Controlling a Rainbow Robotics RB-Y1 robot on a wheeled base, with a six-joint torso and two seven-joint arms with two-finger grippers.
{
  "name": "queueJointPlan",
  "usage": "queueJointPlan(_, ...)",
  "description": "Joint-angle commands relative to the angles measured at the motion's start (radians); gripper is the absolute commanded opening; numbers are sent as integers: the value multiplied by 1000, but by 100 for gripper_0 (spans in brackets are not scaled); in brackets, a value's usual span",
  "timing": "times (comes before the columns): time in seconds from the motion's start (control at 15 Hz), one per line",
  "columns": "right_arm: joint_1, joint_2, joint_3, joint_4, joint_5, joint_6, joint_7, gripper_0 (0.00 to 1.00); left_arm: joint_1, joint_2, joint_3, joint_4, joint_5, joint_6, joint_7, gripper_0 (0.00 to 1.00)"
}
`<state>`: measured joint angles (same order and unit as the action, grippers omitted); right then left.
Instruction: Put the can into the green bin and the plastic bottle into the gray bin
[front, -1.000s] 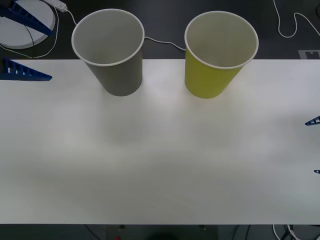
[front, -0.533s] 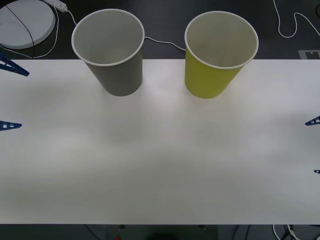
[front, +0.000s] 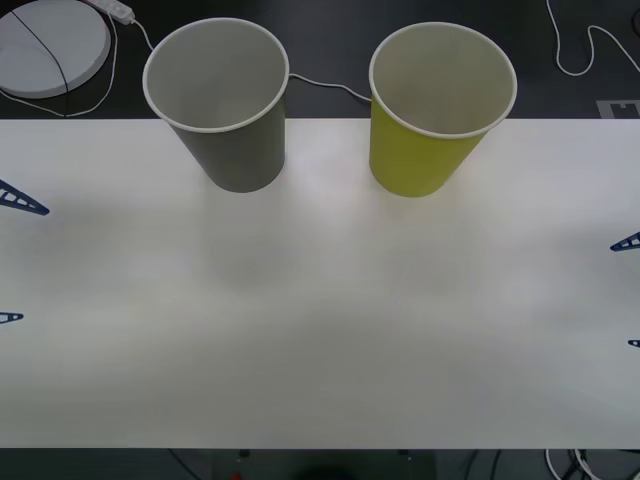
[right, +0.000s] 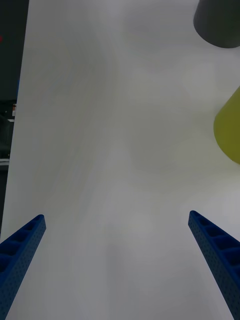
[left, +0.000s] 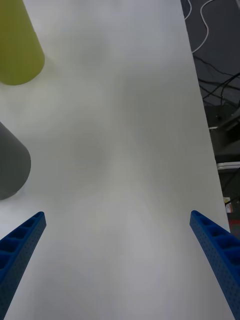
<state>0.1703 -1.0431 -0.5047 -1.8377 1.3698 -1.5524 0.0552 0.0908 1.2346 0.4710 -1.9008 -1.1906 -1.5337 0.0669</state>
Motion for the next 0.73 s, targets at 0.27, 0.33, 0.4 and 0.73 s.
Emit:
queueJointPlan(0.27, 0, 0, 0, 0, 0, 0, 0, 100, 37, -9, 3, 31, 19, 14, -44, 100)
queueJointPlan(0.33, 0, 0, 0, 0, 0, 0, 0, 100, 37, -6, 3, 34, 20, 14, -44, 100)
queueJointPlan(0.4, 0, 0, 0, 0, 0, 0, 0, 100, 37, -6, 3, 35, 19, 14, -44, 100)
queueJointPlan(0.73, 0, 0, 0, 0, 0, 0, 0, 100, 37, -9, 3, 35, 14, 14, -45, 100)
